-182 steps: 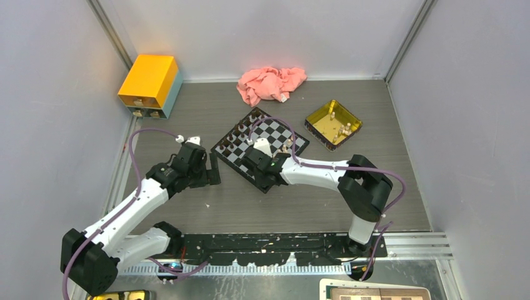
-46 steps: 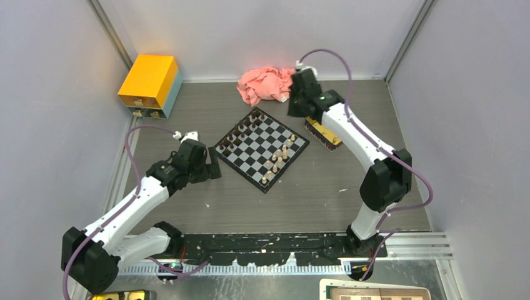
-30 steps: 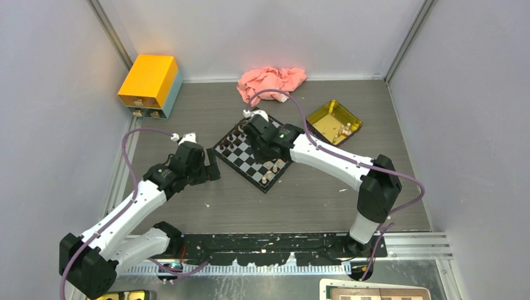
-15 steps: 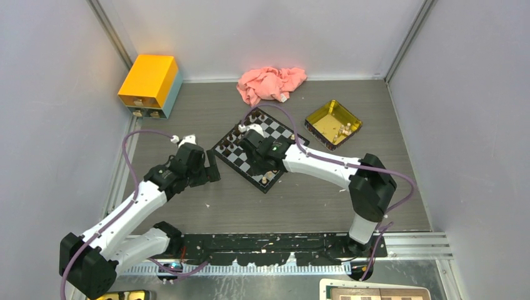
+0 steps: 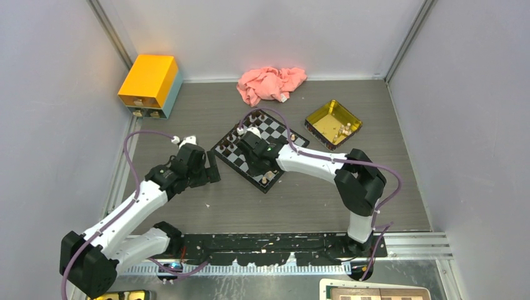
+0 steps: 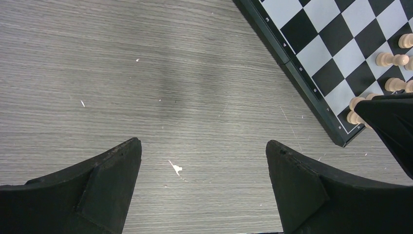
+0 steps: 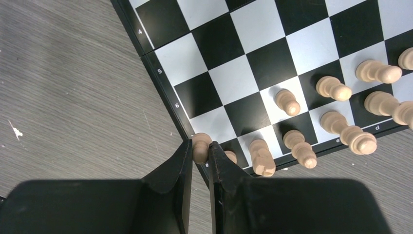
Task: Set up the chess pieces on the board
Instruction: Place the chess piece on the chessboard.
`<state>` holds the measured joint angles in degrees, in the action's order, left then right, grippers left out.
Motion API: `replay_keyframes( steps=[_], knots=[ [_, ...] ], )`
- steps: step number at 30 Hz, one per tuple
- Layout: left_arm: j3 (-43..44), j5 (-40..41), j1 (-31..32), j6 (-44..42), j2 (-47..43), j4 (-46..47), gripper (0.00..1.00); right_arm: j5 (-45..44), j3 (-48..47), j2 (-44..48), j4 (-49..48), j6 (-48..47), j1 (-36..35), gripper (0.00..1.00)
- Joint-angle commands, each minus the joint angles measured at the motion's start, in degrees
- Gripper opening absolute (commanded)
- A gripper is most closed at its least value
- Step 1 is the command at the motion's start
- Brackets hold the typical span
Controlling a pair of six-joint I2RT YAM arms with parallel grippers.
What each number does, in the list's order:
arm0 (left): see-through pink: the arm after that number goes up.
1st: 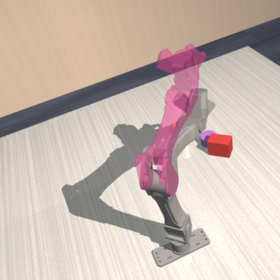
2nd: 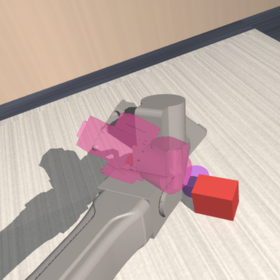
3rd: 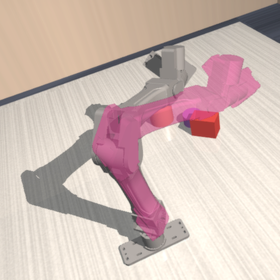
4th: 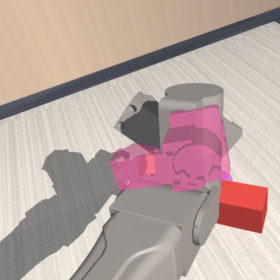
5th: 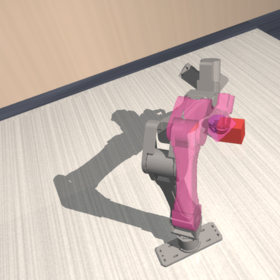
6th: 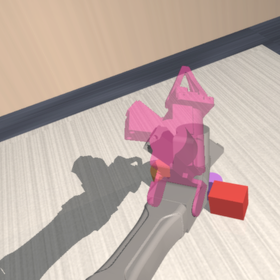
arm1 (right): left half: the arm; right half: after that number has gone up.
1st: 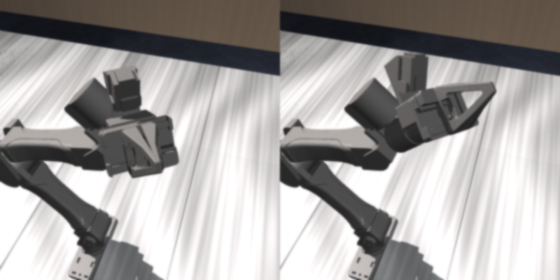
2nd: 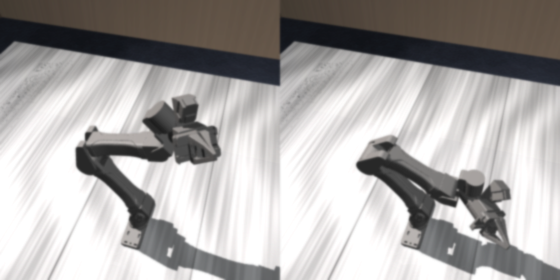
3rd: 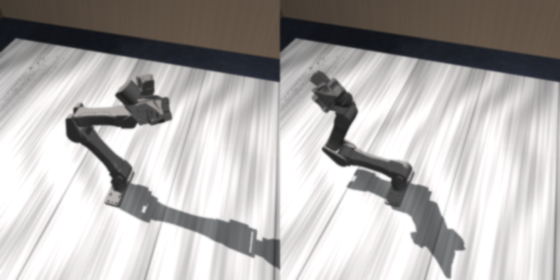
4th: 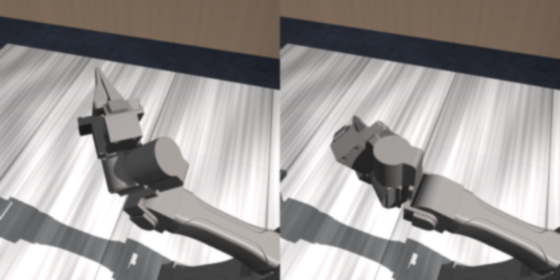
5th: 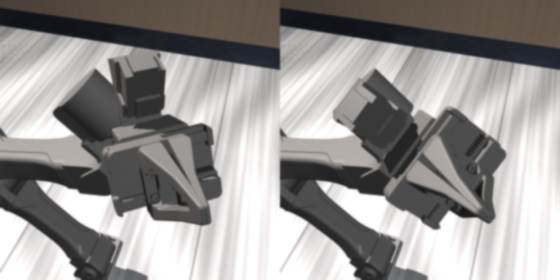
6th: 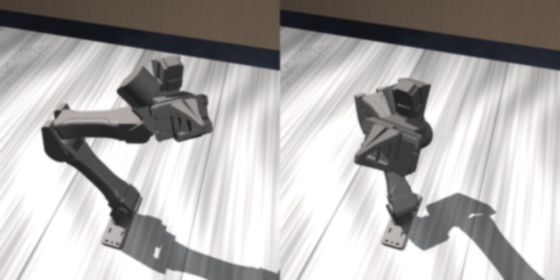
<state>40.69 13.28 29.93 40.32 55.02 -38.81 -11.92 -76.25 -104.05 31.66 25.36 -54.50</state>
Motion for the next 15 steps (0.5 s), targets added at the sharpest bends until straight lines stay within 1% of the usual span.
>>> replay_keyframes(
  steps=[1, 15],
  knots=[
    [0.09, -0.09, 0.25, 0.55, 0.32, 1.88, 0.99, 0.81, 0.01, -0.73, -2.73, -0.84, 1.2, 0.01],
    [0.18, -0.53, 0.29, 0.38, 2.34, 3.23, 0.99, 2.37, 1.02, -2.73, -3.75, -1.15, 2.39, 0.01]
  ],
)
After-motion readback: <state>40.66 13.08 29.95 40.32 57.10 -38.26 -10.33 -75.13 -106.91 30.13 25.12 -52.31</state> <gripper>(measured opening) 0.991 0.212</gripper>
